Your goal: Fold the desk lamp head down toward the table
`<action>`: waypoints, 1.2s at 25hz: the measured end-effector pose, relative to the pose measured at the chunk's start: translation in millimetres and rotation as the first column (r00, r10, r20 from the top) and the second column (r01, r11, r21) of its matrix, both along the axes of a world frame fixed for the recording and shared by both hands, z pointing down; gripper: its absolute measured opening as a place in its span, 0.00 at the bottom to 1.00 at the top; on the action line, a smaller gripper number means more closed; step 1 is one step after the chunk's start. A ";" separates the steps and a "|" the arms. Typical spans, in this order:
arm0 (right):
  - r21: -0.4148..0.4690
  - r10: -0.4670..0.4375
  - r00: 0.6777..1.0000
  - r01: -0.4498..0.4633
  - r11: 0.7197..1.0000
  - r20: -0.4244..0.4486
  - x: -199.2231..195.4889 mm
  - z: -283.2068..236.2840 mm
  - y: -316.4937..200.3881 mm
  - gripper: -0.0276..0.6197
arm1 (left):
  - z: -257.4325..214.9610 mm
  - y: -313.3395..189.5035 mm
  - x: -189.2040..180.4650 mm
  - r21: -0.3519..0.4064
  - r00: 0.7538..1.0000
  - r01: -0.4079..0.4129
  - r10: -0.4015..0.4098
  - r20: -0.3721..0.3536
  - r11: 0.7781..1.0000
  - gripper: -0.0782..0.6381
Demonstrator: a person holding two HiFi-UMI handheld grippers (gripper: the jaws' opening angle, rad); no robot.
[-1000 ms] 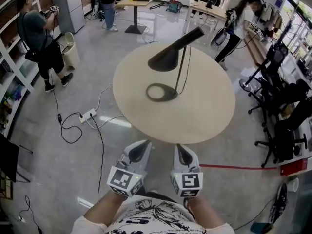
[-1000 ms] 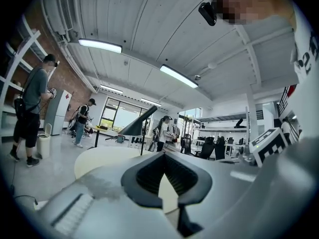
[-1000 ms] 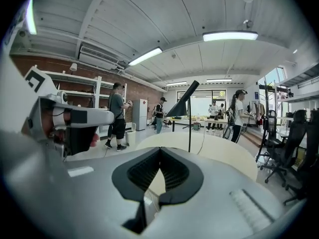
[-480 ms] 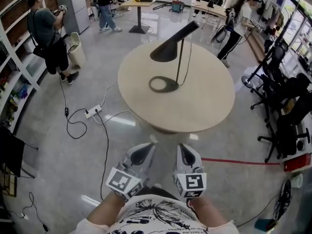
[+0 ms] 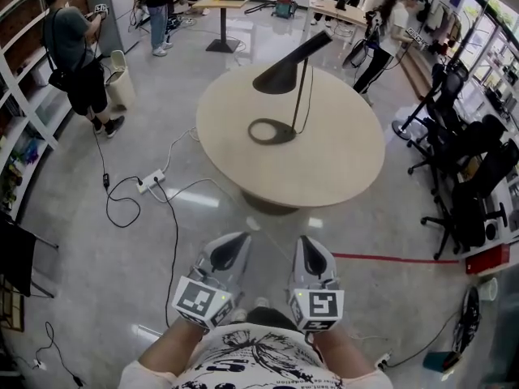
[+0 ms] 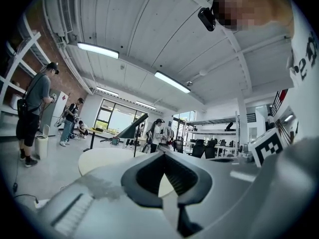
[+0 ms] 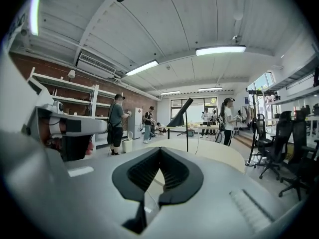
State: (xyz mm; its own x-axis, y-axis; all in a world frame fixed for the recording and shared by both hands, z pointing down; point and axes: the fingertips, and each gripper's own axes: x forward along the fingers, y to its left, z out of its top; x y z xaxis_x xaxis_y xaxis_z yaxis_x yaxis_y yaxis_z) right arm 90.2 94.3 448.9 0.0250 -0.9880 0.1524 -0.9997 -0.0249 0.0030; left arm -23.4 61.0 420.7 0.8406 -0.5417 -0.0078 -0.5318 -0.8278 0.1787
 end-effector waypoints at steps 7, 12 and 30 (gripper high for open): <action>-0.034 0.016 1.000 -0.016 0.999 0.023 -12.4 14.1 14.5 0.05 | 10.8 10.0 -11.7 -0.011 1.000 -0.016 0.016 -0.001 1.000 0.11; -0.019 0.000 1.000 0.000 1.000 0.003 -17.4 9.1 20.0 0.05 | 18.4 18.9 -12.2 -0.023 0.999 -0.044 0.044 0.020 0.999 0.11; -0.012 -0.024 0.999 0.023 1.000 -0.035 -30.6 9.3 24.3 0.05 | 13.3 24.0 -22.1 0.007 1.000 -0.018 0.018 0.013 1.000 0.11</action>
State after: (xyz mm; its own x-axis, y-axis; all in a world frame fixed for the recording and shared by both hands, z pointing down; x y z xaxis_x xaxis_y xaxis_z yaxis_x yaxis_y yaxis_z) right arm 59.6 118.6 458.2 0.0075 -0.9865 0.1635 -0.9993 -0.0013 0.0384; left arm -45.5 85.0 434.0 0.8503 -0.5263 -0.0008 -0.5189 -0.8385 0.1665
